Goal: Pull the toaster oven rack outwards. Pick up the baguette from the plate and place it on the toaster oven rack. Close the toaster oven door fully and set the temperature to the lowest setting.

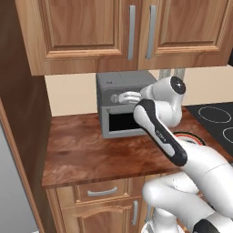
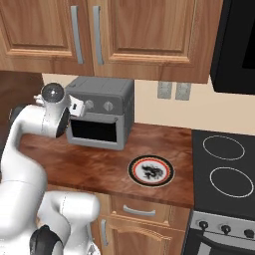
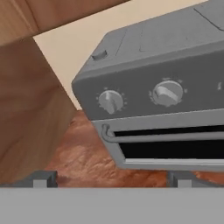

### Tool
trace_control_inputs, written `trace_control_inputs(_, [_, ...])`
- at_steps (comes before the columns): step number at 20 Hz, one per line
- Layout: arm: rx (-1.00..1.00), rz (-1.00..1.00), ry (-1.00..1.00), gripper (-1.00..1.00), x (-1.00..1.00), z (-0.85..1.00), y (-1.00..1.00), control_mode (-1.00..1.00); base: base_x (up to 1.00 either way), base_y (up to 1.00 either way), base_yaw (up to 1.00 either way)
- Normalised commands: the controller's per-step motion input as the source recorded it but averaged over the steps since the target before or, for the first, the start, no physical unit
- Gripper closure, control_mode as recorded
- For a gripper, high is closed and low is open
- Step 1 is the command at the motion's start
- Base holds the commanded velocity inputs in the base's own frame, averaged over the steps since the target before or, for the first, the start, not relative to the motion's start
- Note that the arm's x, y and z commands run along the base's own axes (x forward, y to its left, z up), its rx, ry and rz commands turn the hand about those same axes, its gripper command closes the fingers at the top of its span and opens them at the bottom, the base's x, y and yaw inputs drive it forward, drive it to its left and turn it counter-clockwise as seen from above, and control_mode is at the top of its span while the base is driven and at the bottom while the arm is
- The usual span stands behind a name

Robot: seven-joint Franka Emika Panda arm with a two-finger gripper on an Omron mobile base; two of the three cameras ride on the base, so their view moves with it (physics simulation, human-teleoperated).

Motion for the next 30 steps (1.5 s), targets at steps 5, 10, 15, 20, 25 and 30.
trace_control_inputs(5, [-0.03, 0.24, 0.15, -1.0, 0.0, 0.58, -0.01, -1.0, 0.0, 0.0, 0.0])
trace_control_inputs(10, [-0.26, -0.06, 0.05, -1.0, 0.01, 0.02, 0.12, -1.0, 0.0, 0.0, 0.0])
trace_control_inputs(15, [-0.18, -0.15, 0.0, -1.0, 0.08, -0.32, 0.06, -1.0, 0.0, 0.0, 0.0])
trace_control_inputs(20, [-0.16, -0.06, 0.0, -1.0, 0.05, -0.33, 0.0, -1.0, 0.0, 0.0, 0.0])
trace_control_inputs(25, [-0.07, -0.02, 0.0, -1.0, 0.0, -0.07, 0.0, -1.0, 0.0, 0.0, 0.0])
trace_control_inputs(30, [0.0, 0.0, 0.0, -1.0, 0.0, 0.0, 0.0, -1.0, 0.0, 0.0, 0.0])
